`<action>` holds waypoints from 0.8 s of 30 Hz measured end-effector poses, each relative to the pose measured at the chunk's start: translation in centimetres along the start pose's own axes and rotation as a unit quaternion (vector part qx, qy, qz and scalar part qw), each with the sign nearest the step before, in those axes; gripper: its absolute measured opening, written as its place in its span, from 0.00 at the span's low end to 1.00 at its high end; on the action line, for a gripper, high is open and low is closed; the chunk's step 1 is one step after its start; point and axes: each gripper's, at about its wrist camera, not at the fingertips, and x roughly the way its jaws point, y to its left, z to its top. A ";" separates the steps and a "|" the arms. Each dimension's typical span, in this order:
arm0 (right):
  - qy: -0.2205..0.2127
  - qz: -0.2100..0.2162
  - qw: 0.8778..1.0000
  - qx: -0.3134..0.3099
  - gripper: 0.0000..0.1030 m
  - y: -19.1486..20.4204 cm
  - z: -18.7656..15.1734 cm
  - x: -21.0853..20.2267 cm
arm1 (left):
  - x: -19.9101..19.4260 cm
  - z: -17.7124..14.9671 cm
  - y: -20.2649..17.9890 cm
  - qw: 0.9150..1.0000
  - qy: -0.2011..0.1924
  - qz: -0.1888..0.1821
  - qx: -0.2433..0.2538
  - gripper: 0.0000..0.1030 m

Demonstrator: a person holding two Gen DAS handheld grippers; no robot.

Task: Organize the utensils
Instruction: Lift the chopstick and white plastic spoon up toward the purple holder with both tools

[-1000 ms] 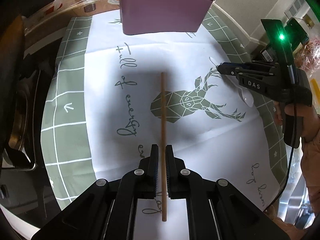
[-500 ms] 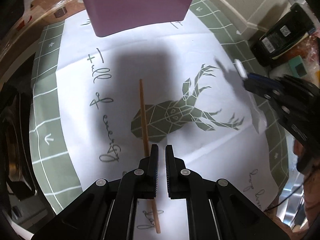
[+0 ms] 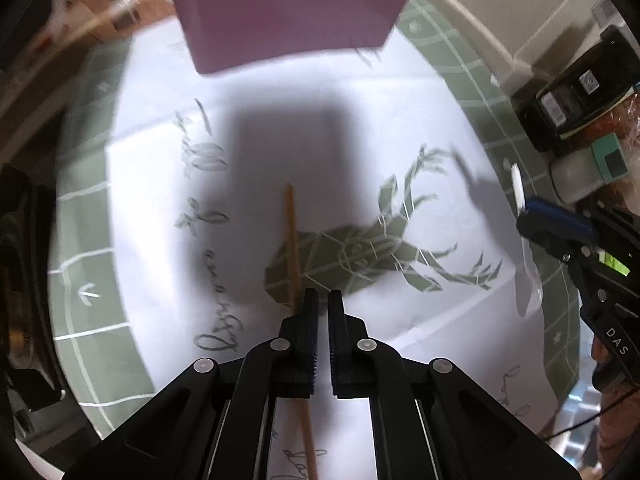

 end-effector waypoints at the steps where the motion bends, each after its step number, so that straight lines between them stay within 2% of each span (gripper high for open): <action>1: -0.002 0.000 1.000 0.001 0.09 0.1 0.1 0.0 | -0.7 -0.2 0.2 1.000 -0.015 -0.005 -0.005 0.03; 5: -0.015 0.005 1.000 0.001 0.09 0.9 0.6 -0.6 | -3.5 -1.2 0.4 0.996 -0.073 -0.032 -0.025 0.03; 7: -0.022 0.005 1.000 -0.009 0.08 1.6 1.0 -1.1 | -4.2 -1.5 0.0 0.996 -0.082 -0.032 -0.016 0.03; 11: -0.017 0.002 1.000 -0.023 0.08 2.2 1.2 -1.2 | -2.4 -1.2 0.5 1.000 -0.008 -0.010 0.004 0.04; 15: -0.016 0.004 1.000 -0.026 0.08 2.2 1.1 -1.3 | -0.8 -0.6 1.2 0.999 0.034 -0.004 -0.008 0.06; 21: -0.010 0.007 0.999 -0.030 0.08 2.3 0.6 -0.9 | 1.0 1.0 1.8 0.997 0.068 0.007 -0.032 0.06; 24: -0.004 0.009 1.000 -0.029 0.08 2.3 0.3 -0.6 | 1.5 2.0 1.4 0.996 0.078 0.015 -0.028 0.07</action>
